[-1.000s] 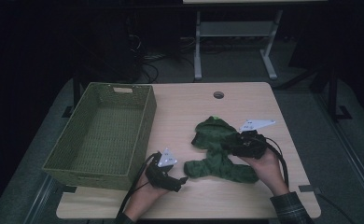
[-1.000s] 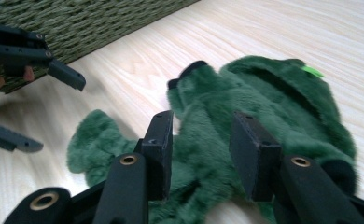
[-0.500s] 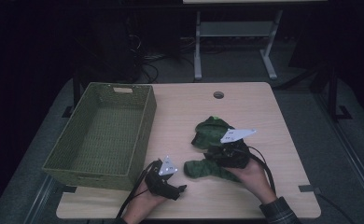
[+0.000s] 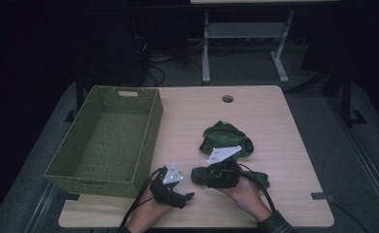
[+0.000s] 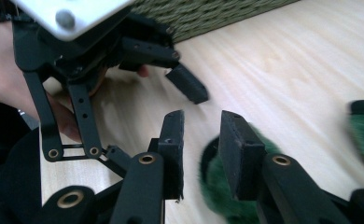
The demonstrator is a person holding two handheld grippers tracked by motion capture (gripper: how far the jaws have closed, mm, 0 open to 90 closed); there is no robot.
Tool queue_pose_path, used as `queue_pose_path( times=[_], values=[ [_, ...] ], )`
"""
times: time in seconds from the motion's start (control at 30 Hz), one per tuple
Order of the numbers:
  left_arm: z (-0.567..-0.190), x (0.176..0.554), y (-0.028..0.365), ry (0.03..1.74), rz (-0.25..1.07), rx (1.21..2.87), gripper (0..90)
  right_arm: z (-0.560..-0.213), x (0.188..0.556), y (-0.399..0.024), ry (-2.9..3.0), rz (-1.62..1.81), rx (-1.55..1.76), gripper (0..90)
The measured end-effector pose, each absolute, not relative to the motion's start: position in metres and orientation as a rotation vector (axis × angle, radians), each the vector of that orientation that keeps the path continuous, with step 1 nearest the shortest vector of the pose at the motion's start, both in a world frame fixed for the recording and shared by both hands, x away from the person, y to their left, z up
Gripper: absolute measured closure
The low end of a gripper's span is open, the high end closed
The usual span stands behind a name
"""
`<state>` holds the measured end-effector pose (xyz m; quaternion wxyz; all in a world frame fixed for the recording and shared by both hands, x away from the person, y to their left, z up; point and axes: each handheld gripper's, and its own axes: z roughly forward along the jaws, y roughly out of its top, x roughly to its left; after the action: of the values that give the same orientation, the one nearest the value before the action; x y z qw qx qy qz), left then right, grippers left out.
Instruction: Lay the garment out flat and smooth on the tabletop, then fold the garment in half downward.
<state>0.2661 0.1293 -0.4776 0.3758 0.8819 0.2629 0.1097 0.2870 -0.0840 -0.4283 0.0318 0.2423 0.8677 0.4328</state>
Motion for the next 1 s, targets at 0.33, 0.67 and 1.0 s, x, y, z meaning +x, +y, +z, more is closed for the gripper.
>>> queue_pose_path(
  times=[0.33,0.67,1.0],
  values=[
    [-0.477,0.267,0.13,0.665,0.286,2.265,12.6,-0.45,0.289,-0.069,2.701,1.204,0.749,69.8],
    [-0.477,0.266,0.13,0.667,0.283,2.262,12.6,-0.467,0.287,-0.06,2.672,1.074,0.746,81.5],
    [-0.477,0.267,0.13,0.665,0.284,2.262,12.6,-0.465,0.287,-0.063,2.716,1.114,0.743,87.2]
  ],
)
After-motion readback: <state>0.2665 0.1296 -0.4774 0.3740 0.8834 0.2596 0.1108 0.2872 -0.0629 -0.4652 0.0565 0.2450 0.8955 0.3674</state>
